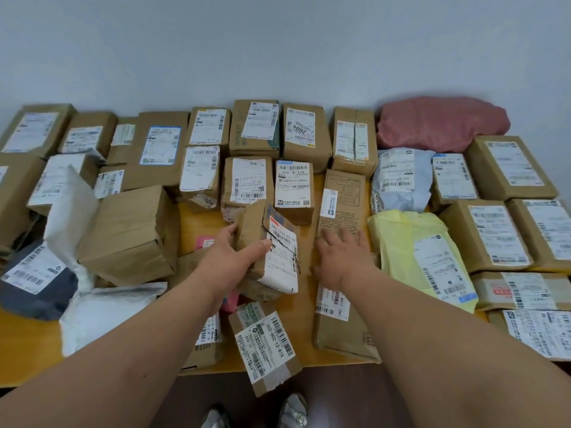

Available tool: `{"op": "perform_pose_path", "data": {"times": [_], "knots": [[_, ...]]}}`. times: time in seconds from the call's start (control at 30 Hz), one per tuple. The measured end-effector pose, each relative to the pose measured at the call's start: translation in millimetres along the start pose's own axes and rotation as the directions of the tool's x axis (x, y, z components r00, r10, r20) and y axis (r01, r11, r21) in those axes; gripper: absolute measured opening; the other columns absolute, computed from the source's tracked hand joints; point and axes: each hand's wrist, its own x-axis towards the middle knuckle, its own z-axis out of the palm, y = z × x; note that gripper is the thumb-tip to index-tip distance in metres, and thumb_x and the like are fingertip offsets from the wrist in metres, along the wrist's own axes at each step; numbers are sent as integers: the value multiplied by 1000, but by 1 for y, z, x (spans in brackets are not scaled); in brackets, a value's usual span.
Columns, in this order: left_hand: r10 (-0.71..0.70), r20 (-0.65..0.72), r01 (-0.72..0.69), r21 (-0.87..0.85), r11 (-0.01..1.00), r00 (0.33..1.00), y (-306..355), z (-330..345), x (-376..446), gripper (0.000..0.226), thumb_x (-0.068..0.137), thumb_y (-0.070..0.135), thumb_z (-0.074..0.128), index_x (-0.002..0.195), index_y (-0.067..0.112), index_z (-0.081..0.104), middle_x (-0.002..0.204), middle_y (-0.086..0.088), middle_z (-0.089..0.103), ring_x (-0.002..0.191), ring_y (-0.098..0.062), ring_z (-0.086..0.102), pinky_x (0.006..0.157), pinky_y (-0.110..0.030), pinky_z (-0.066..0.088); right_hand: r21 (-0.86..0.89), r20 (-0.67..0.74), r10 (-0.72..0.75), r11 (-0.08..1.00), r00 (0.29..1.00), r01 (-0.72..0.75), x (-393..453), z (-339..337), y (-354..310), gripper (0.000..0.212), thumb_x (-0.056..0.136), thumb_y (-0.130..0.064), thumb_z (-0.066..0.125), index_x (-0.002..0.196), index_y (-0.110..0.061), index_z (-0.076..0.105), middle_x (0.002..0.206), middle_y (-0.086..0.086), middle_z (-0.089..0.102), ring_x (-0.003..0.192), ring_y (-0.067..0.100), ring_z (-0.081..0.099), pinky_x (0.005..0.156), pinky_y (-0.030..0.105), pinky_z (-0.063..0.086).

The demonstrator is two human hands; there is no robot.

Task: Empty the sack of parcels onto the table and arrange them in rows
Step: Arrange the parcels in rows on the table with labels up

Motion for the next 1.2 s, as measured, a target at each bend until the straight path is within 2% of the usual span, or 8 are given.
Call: {"op": "perform_pose_path", "data": {"times": [0.13, 0.37, 0.53, 0.6, 0.67, 0.77, 0.97, 1.2], "knots": [[-3, -7, 3, 21, 1000, 1000, 4, 0, 4, 78, 90, 37, 70, 153, 29, 26, 124, 5, 54, 81, -2, 58, 52, -17, 45, 10, -94, 115, 993, 989, -115, -1, -1, 4, 65, 94, -54, 39, 149, -23, 26, 155, 6, 31, 145, 35, 19, 119, 60, 0], [-68, 15, 69, -38, 997, 998, 5, -3, 14, 83, 82, 44, 76, 150, 34, 30, 124, 4, 59, 98, -21, 68, 80, -40, 59, 29, 2, 134, 991, 991, -134, 5, 3, 8, 67, 97, -58, 32, 156, -26, 23, 166, 3, 5, 151, 35, -1, 118, 59, -4], [-143, 45, 147, -99, 984, 989, 1, 0, 19, 84, 74, 53, 77, 145, 36, 36, 125, -4, 65, 102, -28, 69, 90, -48, 56, 337, -117, 216, 927, 969, -166, 4, -4, 1, 43, 99, -46, 39, 126, -19, 58, 143, 8, 43, 132, 33, 35, 111, 49, 29], [-191, 63, 198, -124, 972, 979, -2, 3, 20, 69, 80, 52, 72, 140, 34, 43, 118, -3, 69, 101, -27, 68, 82, -42, 57, 631, -99, 253, 764, 962, -135, 7, -11, -3, 40, 101, -45, 38, 113, -15, 61, 128, 11, 58, 112, 29, 51, 97, 40, 43], [-216, 140, 238, -167, 957, 966, -5, 6, 19, 55, 85, 52, 67, 134, 32, 51, 112, 1, 74, 101, -24, 69, 69, -32, 52, 895, 113, 227, 400, 967, -198, 5, -21, -8, 48, 100, -55, 38, 114, -15, 61, 117, 12, 66, 103, 28, 61, 94, 42, 49], [-190, 210, 238, -231, 944, 959, -10, 11, 20, 44, 95, 42, 59, 135, 25, 54, 116, 0, 73, 108, -23, 67, 67, -31, 55, 931, 362, 52, 24, 931, -363, -1, -27, -7, 63, 82, -77, 50, 111, -25, 68, 105, 5, 74, 101, 28, 67, 95, 47, 52], [-99, 55, 99, 10, 995, 994, -6, 17, 22, 61, 94, 36, 55, 151, 36, 35, 151, 4, 45, 134, -26, 45, 111, -44, 35, 934, 303, 183, 140, 935, -330, 4, -21, -11, 52, 93, -53, 54, 132, -17, 51, 122, 6, 65, 109, 28, 63, 96, 50, 53], [97, -204, -54, 206, 977, 974, -13, -15, 16, 44, 102, 18, 47, 145, 26, 45, 136, 3, 56, 77, -11, 56, 68, -29, 51, 894, -44, 385, 427, 922, -136, -4, -24, -20, 52, 97, -31, 55, 144, -11, 44, 136, 7, 53, 122, 26, 53, 92, 34, 45]]}}
